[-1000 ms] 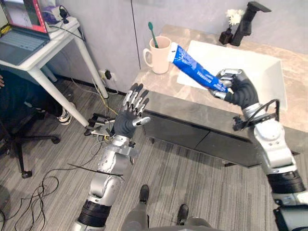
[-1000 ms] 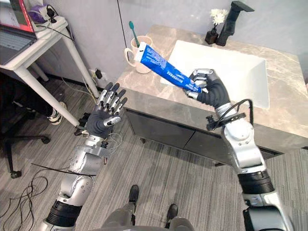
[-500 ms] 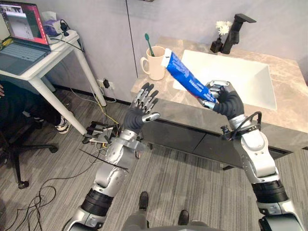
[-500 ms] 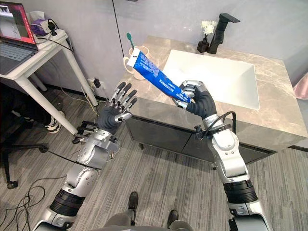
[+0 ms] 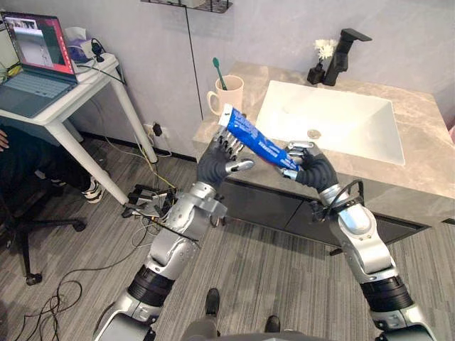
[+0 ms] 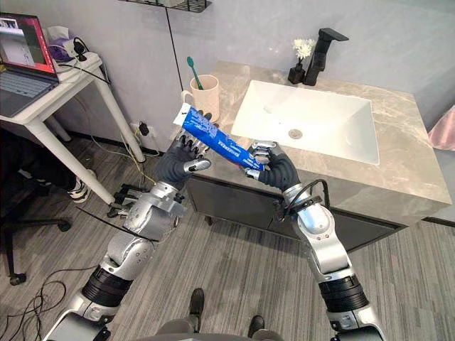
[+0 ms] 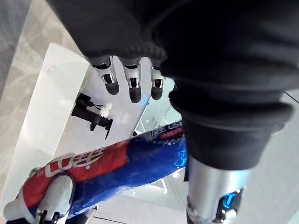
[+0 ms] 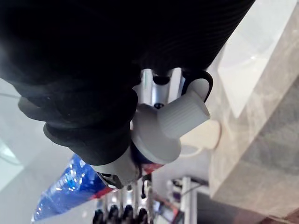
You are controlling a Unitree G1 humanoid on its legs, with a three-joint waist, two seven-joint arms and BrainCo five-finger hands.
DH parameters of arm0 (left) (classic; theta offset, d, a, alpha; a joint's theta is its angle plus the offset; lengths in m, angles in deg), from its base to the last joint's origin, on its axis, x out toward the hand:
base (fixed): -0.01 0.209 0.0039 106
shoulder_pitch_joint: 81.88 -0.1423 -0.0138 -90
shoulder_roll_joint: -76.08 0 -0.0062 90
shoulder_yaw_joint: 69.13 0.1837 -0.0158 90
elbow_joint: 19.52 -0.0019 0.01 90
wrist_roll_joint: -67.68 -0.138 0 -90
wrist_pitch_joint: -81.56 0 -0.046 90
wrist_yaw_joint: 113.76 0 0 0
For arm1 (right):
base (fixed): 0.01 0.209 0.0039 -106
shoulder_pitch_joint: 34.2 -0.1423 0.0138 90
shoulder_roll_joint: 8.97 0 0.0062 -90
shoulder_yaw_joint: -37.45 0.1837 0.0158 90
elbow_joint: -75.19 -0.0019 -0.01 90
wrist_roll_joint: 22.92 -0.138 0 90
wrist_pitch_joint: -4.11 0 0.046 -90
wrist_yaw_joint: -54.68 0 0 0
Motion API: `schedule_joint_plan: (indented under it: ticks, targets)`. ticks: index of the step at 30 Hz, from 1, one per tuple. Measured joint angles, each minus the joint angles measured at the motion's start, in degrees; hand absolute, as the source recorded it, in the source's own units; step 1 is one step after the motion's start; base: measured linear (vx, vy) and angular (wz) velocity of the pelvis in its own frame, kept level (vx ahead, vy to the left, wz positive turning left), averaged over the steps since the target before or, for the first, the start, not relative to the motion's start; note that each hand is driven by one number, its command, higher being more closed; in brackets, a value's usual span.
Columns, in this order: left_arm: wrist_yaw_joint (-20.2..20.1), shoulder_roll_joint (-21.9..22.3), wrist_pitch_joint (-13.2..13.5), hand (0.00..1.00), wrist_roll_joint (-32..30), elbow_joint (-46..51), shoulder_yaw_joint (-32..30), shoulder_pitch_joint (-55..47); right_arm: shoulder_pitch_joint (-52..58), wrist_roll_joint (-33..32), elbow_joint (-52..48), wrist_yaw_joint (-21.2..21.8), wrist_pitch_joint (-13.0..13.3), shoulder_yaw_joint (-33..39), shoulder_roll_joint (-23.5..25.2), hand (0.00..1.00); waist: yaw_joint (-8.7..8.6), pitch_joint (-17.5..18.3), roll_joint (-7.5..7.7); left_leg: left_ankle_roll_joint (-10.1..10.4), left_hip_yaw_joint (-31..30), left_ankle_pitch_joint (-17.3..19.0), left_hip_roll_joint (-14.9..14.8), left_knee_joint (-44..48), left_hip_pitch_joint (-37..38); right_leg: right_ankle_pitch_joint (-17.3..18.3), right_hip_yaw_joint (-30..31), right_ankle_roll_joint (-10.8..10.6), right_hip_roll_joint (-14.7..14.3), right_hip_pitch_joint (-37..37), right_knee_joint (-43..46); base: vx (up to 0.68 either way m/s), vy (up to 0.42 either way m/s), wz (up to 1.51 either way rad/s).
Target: Organize washtable
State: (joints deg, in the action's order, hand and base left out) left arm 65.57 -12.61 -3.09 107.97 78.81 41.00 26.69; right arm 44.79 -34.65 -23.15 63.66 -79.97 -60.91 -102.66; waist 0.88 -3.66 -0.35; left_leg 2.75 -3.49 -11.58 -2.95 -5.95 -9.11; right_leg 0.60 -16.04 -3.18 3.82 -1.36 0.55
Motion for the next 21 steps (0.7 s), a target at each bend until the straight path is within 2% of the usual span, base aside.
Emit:
schedule_joint_plan:
  ticks: [10,11,21]
  targets:
    - [0.84,2.14,-0.06,0.0,0.05,0.0,0.76,0.96,1.92,0.89,0.02,1.07,-0.13,-2.84,2.06,1.0,-0.18,0.01,0.01,0.01,0.76,0.02,-0.06,0.0,0.0,-0.07,0.38,0.02,-0.03,-0.12,-0.21,0.0,-0.004,-0.01]
    - [0.84,2.18,-0.06,1.0,0.13,0.0,0.82,0.96,2.0,0.99,0.02,1.09,-0.13,-2.98,2.23,1.0,-0.19,0.01,0.01,0.01,0.84,0.02,-0.08,0.0,0.0,-0.09,0.46,0.03,-0.03,-0.16,-0.21,0.0,-0.015,-0.03]
    - [0.86,2.64,-0.14,1.0,1.79,0.0,2.11,0.96,3.09,0.81,0.18,0.72,-0.13,-3.34,3.98,1.0,-0.33,0.14,0.23,-0.12,2.53,0.12,-0.24,0.0,0.01,-1.09,2.43,0.05,0.01,-0.87,-0.79,-0.01,-0.009,-0.1]
